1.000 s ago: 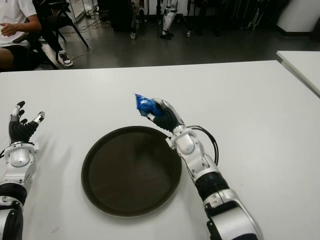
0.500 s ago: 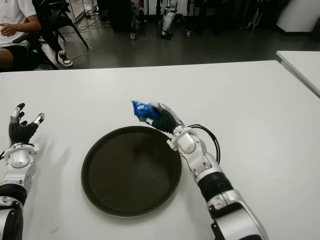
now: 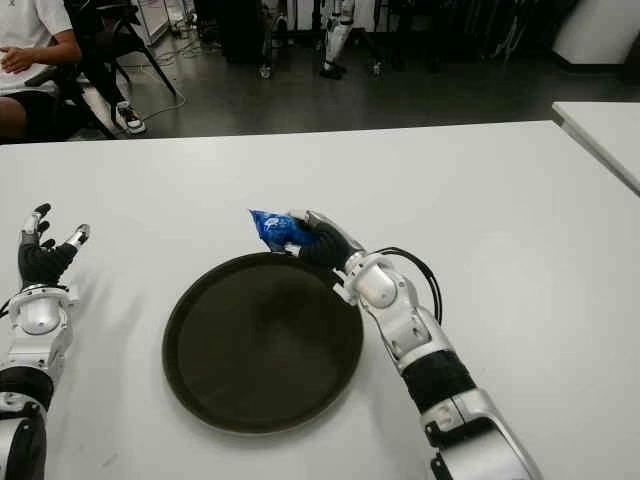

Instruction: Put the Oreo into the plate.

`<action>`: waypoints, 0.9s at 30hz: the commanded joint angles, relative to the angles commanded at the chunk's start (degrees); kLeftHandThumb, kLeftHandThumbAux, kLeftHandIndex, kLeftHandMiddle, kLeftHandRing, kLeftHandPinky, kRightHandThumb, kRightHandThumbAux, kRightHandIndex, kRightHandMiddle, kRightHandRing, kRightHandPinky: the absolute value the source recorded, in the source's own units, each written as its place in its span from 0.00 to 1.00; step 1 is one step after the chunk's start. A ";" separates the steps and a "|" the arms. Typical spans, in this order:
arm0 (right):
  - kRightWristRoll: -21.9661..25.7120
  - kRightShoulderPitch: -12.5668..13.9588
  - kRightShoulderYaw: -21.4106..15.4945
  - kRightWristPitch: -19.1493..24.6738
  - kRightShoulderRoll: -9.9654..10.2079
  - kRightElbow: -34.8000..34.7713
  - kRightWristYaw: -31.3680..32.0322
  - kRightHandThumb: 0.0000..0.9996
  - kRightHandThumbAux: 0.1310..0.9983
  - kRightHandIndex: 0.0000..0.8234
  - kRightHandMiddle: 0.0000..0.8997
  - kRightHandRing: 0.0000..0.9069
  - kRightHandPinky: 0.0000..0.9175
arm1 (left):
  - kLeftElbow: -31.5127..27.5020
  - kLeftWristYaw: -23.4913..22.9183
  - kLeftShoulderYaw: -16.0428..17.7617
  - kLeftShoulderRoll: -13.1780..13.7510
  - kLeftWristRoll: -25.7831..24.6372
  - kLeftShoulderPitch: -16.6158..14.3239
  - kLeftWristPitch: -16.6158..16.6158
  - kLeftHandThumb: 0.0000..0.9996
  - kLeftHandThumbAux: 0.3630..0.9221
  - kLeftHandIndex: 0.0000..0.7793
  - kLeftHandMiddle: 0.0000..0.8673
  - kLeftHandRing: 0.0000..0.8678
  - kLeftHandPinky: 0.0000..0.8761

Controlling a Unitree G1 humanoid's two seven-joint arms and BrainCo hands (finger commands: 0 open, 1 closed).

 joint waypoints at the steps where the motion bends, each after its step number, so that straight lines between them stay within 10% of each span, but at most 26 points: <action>1: 0.89 0.19 -0.11 -0.60 0.03 0.01 0.64 0.86 0.63 0.50 0.58 0.93 0.93 | 0.05 0.09 0.04 -0.02 -0.03 -0.06 0.16 0.00 0.59 0.00 0.00 0.00 0.00; 27: 11.01 -0.29 -1.16 -10.19 -0.89 3.49 13.29 0.86 0.62 0.51 0.59 0.95 0.92 | 0.39 -0.92 0.16 -0.02 -0.27 -0.05 -0.85 0.00 0.64 0.00 0.00 0.00 0.00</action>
